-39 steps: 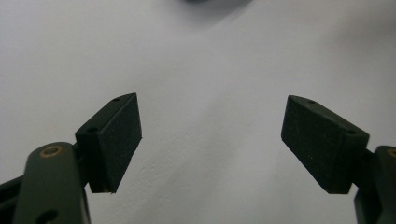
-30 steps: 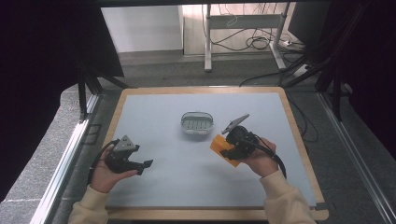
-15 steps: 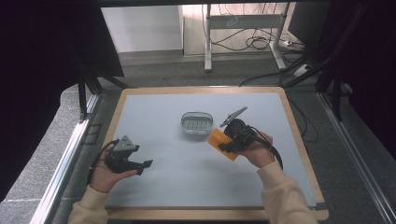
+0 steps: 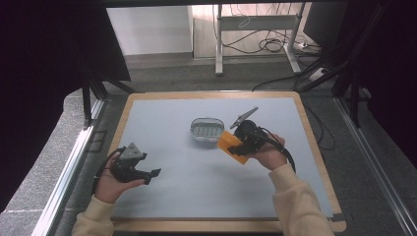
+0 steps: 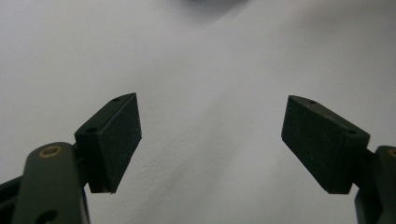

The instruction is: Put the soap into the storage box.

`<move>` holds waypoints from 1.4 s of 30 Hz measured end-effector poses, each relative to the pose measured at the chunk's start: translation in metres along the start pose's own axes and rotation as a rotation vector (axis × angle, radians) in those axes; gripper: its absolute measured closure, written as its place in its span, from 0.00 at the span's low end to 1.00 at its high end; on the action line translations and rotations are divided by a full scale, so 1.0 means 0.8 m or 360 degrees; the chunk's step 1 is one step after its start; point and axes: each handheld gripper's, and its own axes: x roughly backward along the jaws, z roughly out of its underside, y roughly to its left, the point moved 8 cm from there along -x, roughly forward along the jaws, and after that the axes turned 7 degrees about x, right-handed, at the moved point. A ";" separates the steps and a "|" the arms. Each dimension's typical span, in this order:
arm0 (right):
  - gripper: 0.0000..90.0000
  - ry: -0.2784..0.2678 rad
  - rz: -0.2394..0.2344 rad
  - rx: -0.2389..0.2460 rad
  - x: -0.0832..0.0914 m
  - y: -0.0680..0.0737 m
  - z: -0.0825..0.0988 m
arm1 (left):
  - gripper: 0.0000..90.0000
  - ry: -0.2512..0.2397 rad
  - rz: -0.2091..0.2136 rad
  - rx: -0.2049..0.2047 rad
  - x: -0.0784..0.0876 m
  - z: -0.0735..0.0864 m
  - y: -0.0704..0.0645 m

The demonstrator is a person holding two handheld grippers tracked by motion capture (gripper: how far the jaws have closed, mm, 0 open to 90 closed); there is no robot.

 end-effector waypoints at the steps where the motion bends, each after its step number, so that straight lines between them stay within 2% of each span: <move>1: 0.69 0.0004 0.0000 -0.0004 0.000 -0.001 -0.001 | 0.22 0.0000 0.0001 0.0001 0.000 0.000 0.000; 23: 0.69 -0.0014 -0.0033 -0.0015 -0.003 -0.024 -0.014 | 0.22 0.0010 -0.0001 -0.0003 -0.002 0.001 0.000; 29: 0.69 0.0000 -0.0014 -0.0006 -0.003 -0.033 -0.020 | 0.22 0.0009 0.0001 0.0000 -0.002 0.001 0.001; 42: 0.69 0.0003 -0.0023 0.0007 -0.011 -0.048 -0.035 | 0.22 0.0005 0.0002 0.0004 -0.001 0.001 0.002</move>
